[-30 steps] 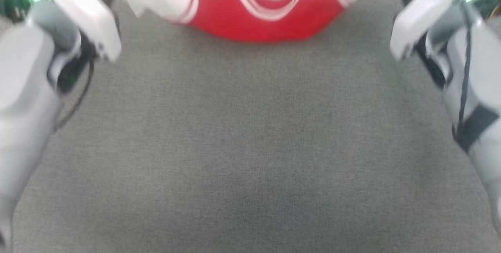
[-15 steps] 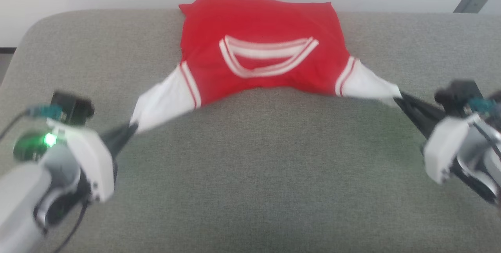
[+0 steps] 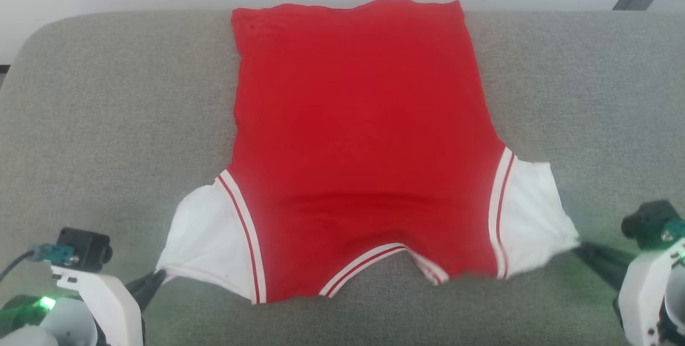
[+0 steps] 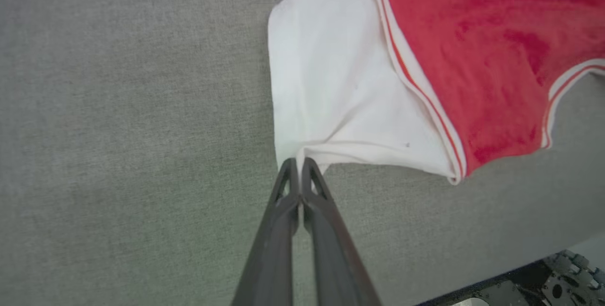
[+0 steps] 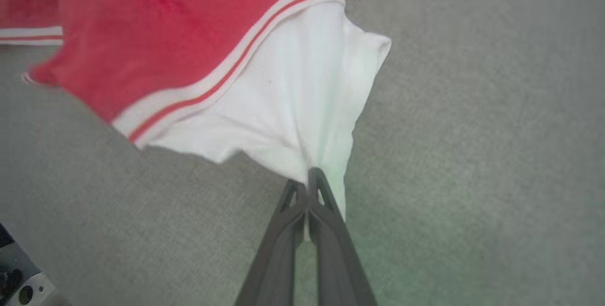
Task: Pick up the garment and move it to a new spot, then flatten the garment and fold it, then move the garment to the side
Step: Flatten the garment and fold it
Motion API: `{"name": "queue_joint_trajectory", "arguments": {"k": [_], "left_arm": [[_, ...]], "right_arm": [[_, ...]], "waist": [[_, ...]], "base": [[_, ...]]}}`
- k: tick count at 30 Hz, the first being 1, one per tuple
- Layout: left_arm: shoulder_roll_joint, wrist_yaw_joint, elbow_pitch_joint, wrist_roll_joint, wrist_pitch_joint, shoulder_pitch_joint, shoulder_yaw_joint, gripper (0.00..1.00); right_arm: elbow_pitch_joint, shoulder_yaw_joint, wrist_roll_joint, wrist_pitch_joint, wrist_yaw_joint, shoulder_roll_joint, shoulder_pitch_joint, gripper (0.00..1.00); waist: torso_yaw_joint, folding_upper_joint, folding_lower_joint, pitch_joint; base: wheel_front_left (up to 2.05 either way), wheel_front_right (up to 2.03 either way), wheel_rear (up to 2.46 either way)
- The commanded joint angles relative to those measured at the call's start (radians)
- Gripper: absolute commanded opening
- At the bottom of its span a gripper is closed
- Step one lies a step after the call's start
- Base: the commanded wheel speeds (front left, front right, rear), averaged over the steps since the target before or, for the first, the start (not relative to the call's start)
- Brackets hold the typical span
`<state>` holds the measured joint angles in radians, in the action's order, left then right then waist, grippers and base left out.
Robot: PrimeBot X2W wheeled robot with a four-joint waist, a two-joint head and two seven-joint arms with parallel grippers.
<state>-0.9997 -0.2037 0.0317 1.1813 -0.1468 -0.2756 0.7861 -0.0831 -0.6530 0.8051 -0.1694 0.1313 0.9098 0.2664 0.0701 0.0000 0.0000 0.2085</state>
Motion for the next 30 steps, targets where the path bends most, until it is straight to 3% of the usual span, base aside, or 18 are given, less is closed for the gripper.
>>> {"name": "queue_joint_trajectory", "arguments": {"k": [1, 9, 14, 15, 16, 17, 24, 30], "left_arm": [[-0.006, -0.012, 0.007, 0.010, 0.001, 0.022, -0.002, 0.00], [-0.011, -0.061, 0.061, 0.049, -0.022, 0.065, -0.001, 0.00], [0.007, -0.066, 0.075, 0.040, -0.018, 0.060, 0.006, 0.00], [0.012, -0.063, 0.076, 0.037, -0.016, 0.054, 0.008, 0.00], [0.017, -0.061, 0.076, 0.033, -0.014, 0.049, 0.008, 0.00], [0.021, -0.059, 0.076, 0.029, -0.014, 0.044, 0.010, 0.00], [0.056, -0.047, 0.081, 0.006, -0.023, 0.005, 0.025, 0.00], [0.090, -0.029, 0.081, -0.026, -0.030, -0.042, 0.036, 0.00]], "right_arm": [[0.015, -0.006, 0.026, -0.026, -0.001, 0.006, -0.029, 0.00], [0.087, -0.006, 0.144, -0.172, -0.001, 0.056, -0.131, 0.00], [0.051, 0.019, 0.132, -0.202, -0.001, 0.028, -0.144, 0.00], [0.034, 0.034, 0.123, -0.206, -0.002, 0.019, -0.140, 0.16], [0.013, 0.053, 0.114, -0.213, -0.003, 0.008, -0.134, 0.53], [0.003, 0.067, 0.106, -0.224, -0.003, -0.001, -0.128, 1.00], [0.042, 0.246, 0.080, -0.309, -0.001, -0.061, -0.070, 1.00], [0.085, 0.411, -0.056, -0.359, 0.000, -0.160, 0.077, 1.00]], "waist": [[0.001, 0.0000, 0.0000, 0.003], [0.009, 0.0000, 0.0000, 0.021], [0.017, 0.0000, 0.0000, 0.035], [0.019, 0.0000, 0.0000, 0.038], [0.021, 0.0000, 0.0000, 0.040], [0.024, 0.0000, 0.0000, 0.043], [0.055, 0.0000, 0.0000, 0.066], [0.091, 0.0000, 0.0000, 0.111]], "base": [[0.00, 0.00, 0.00], [0.00, 0.00, 0.00], [0.00, 0.00, 0.00], [0.00, 0.00, 0.00], [0.00, 0.00, 0.00], [0.00, 0.00, 0.00], [0.00, 0.00, 0.00], [0.00, 0.00, 0.00]]}}
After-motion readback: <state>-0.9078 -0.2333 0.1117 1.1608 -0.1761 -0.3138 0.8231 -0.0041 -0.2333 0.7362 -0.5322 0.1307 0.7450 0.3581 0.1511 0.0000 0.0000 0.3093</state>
